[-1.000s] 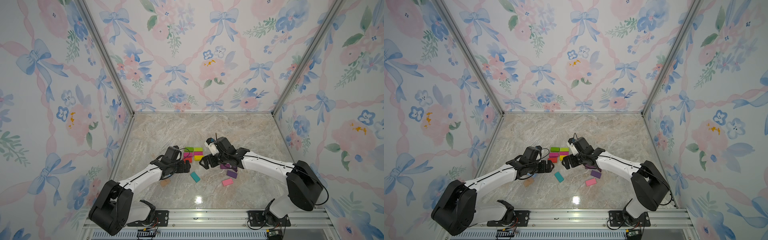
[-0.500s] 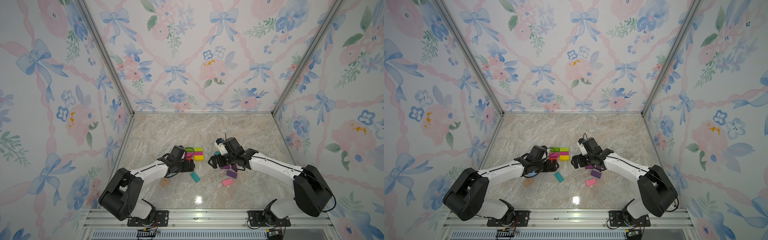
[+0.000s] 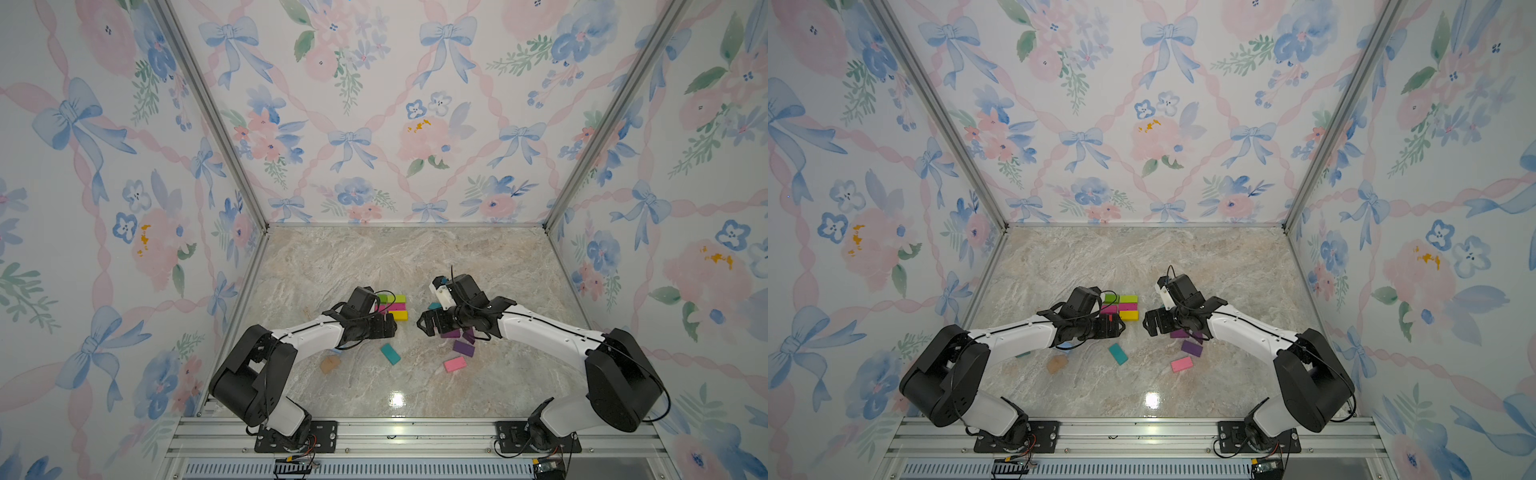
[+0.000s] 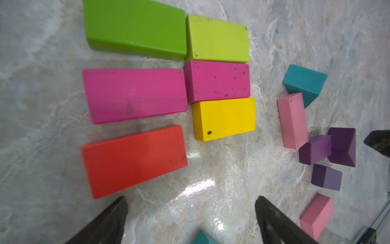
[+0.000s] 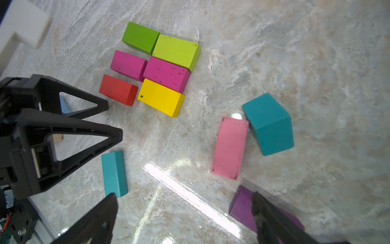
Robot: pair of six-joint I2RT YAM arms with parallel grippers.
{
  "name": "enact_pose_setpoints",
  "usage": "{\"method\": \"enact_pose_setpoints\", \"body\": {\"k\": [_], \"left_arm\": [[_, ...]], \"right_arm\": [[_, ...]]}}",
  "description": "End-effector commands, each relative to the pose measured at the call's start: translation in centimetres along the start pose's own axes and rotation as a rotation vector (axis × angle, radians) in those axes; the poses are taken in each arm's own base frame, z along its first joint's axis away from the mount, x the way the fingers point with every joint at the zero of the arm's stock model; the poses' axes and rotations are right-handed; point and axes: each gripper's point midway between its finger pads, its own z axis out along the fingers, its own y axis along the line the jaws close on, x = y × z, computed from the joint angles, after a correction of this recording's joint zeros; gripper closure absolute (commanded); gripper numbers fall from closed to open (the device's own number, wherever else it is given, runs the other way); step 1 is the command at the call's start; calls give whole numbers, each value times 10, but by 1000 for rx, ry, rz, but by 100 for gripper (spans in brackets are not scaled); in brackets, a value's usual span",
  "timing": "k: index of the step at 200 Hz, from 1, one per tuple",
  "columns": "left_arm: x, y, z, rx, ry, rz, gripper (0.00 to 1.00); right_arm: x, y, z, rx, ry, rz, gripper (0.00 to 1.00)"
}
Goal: Assemble a piece of candy with building blocks
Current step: Adjust the building block at the center of the board.
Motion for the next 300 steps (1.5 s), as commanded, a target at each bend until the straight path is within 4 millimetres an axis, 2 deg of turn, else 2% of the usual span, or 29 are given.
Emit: {"method": "enact_pose_setpoints", "body": {"k": [1, 221, 262, 277, 300], "left_arm": [[-2, -1, 6, -9, -2, -21, 3], [-13, -4, 23, -1, -42, -86, 4], [-15, -9, 16, 28, -50, -88, 4], [-19, -12, 7, 48, -69, -85, 4], [-25, -5, -5, 53, -101, -81, 4]], "right_arm": [[2, -4, 1, 4, 8, -9, 1], [-2, -8, -8, 15, -9, -11, 1], [-4, -2, -11, 4, -12, -19, 1], [-2, 4, -10, -5, -5, -30, 1], [-2, 18, -2, -44, -8, -33, 1]]}}
